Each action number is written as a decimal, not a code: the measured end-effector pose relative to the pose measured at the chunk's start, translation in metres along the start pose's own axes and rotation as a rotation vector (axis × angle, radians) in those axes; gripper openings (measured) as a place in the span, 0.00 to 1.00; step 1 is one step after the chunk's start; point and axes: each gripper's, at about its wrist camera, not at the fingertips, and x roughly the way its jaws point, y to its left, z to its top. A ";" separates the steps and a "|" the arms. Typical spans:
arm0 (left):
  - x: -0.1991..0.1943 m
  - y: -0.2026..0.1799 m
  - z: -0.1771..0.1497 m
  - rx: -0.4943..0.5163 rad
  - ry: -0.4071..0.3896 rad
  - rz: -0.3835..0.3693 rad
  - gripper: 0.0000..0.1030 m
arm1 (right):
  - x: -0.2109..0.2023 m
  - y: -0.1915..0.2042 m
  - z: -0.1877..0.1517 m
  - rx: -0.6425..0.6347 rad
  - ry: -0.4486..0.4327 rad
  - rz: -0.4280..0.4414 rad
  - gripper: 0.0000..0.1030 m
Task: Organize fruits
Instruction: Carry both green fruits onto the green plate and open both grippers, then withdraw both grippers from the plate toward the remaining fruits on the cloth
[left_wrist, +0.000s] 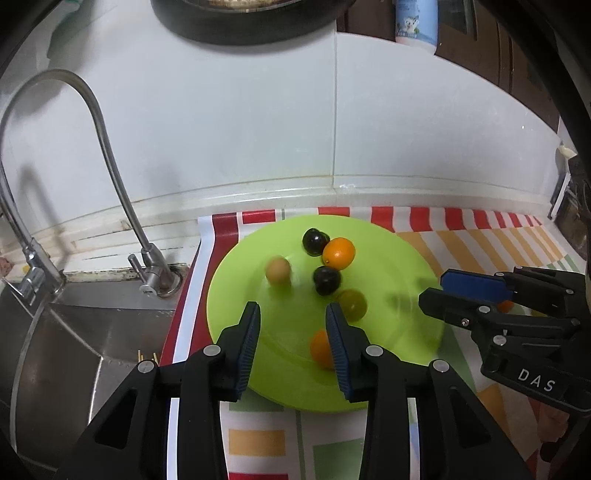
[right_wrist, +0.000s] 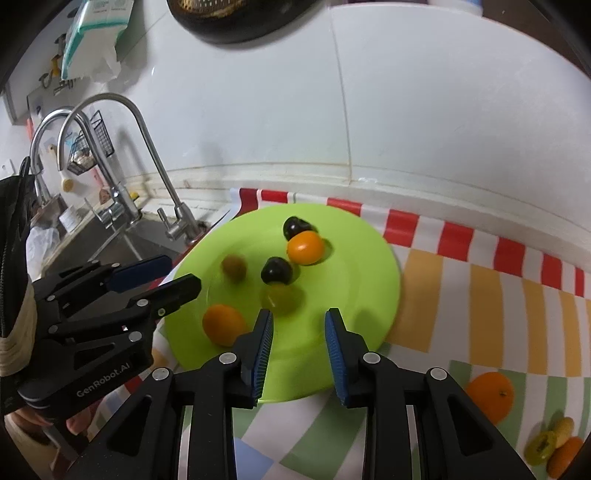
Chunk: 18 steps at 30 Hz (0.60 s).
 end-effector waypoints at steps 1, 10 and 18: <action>-0.004 0.000 0.000 -0.004 -0.005 -0.001 0.35 | -0.003 0.000 0.000 0.001 -0.006 0.000 0.29; -0.044 -0.014 0.002 -0.021 -0.053 -0.014 0.45 | -0.052 0.003 0.000 -0.012 -0.092 -0.024 0.38; -0.084 -0.041 0.000 0.015 -0.123 -0.020 0.59 | -0.104 -0.003 -0.008 -0.008 -0.176 -0.079 0.47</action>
